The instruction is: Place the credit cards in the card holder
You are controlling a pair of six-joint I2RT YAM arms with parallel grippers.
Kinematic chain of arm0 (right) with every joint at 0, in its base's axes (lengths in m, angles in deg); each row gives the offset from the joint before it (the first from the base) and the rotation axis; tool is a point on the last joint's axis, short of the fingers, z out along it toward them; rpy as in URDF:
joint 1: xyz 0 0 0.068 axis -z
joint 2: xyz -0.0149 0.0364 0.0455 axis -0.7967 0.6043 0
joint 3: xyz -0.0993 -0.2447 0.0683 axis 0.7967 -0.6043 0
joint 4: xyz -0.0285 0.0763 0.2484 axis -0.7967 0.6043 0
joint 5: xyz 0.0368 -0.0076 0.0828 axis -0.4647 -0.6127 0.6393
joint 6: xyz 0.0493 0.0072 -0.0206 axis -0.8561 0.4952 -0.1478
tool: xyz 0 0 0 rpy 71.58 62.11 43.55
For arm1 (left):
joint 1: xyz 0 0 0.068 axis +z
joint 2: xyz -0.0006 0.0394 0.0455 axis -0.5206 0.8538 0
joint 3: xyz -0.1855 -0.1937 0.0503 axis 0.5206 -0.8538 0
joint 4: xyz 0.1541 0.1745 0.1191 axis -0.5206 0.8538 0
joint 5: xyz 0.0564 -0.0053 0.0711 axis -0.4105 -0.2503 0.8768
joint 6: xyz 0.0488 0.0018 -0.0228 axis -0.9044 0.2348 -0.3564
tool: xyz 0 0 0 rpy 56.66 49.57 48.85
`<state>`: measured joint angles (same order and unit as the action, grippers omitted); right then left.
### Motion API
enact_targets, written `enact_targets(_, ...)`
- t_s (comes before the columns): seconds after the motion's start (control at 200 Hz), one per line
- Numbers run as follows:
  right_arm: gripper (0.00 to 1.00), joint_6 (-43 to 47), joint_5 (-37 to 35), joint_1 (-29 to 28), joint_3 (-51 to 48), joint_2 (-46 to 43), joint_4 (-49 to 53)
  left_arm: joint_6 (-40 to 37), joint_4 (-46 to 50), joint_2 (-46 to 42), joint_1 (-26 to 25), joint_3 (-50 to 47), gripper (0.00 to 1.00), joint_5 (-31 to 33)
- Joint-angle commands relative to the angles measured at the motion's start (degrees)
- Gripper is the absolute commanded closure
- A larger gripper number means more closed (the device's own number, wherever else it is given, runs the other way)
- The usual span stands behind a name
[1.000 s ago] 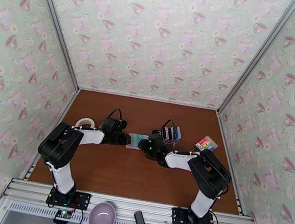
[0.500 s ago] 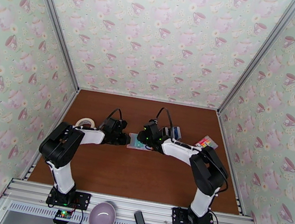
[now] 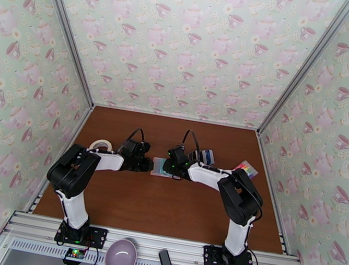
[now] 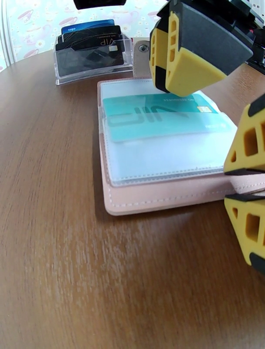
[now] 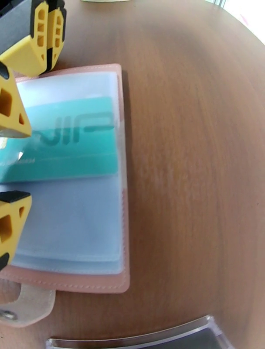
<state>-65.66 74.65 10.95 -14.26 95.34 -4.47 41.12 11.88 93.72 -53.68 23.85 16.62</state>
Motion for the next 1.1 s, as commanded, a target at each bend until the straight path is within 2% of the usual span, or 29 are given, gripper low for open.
enact_targets(0.0,0.63,0.8,0.5,0.3,2.4,1.9,0.8,-0.4,3.7,4.0,-0.9,-2.2,0.84,-0.5)
enact_targets(0.681,0.68,0.2,3.2,-2.1,6.9,4.4,2.1,-0.5,4.3,4.4,-0.8,-1.0,0.86,-1.0)
enact_targets(0.781,0.68,0.0,3.6,-2.5,7.4,4.6,2.3,-0.4,4.2,4.3,-0.8,-1.0,0.77,-1.1)
enact_targets(1.097,0.68,-1.5,6.0,-4.2,8.9,6.1,1.8,-0.3,4.2,4.1,-0.7,-0.9,0.73,-1.3)
